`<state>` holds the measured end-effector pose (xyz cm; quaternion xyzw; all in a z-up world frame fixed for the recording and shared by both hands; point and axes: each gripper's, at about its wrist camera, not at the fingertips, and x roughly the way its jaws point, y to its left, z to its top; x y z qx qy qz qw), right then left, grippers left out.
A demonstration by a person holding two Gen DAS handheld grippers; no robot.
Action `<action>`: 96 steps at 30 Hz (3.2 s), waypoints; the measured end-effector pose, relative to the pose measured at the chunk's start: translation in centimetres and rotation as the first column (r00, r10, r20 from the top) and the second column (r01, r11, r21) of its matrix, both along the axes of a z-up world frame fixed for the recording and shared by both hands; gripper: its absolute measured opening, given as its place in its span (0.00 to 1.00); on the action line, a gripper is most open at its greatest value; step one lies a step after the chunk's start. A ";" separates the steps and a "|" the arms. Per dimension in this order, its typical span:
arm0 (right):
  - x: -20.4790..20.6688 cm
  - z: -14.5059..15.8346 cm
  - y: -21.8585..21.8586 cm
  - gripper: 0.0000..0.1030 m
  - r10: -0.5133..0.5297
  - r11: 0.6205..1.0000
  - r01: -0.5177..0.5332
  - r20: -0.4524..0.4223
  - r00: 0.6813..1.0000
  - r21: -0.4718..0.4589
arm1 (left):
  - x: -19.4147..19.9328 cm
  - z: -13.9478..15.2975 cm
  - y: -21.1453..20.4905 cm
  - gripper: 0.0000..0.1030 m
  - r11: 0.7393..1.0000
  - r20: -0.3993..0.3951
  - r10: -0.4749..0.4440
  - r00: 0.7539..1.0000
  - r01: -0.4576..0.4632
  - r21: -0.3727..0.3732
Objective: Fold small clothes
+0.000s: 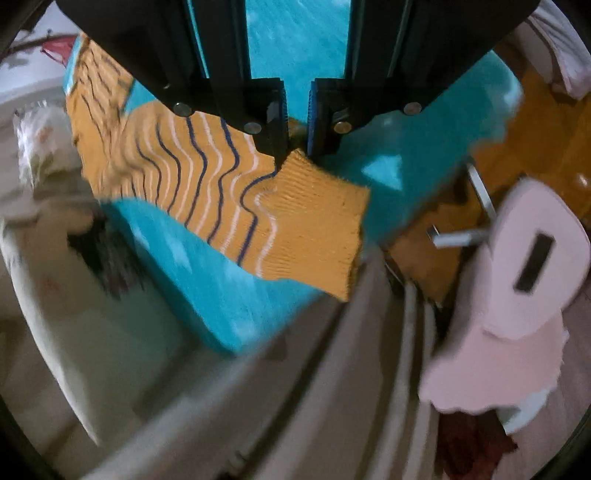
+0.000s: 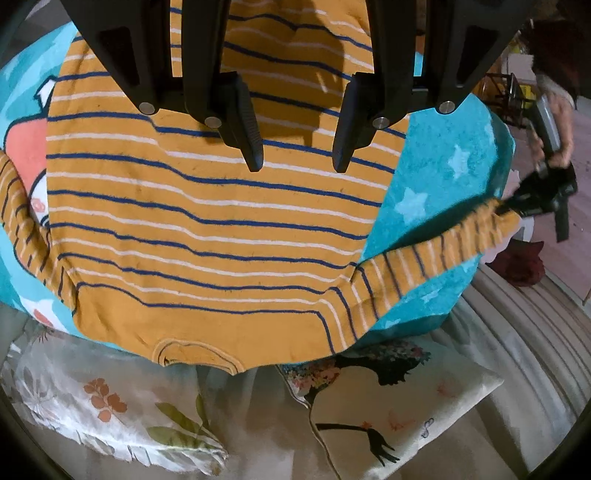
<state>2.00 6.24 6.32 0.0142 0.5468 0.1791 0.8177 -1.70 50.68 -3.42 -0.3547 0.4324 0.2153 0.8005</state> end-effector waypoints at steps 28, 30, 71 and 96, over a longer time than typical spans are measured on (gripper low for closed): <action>0.1 -3.7 -16.4 0.41 -0.107 0.988 0.111 -0.047 0.993 0.105 | 10.9 9.6 -33.7 0.07 0.891 0.183 -0.454 0.872 0.444 0.099; -0.3 -3.9 -18.9 0.41 -0.121 0.985 0.126 -0.045 0.992 0.115 | 12.3 9.1 -37.8 0.07 0.866 0.182 -0.501 0.846 0.494 0.084; 14.5 -7.9 -21.7 0.07 -0.110 0.982 0.115 -0.040 0.993 0.147 | -0.2 -1.1 -34.2 0.58 0.961 -0.224 -0.141 0.964 0.188 0.205; 10.9 -8.9 -22.0 0.13 -0.129 0.970 0.139 -0.059 0.990 0.199 | 0.8 2.8 -39.1 0.64 0.938 -0.189 -0.264 0.946 0.297 0.179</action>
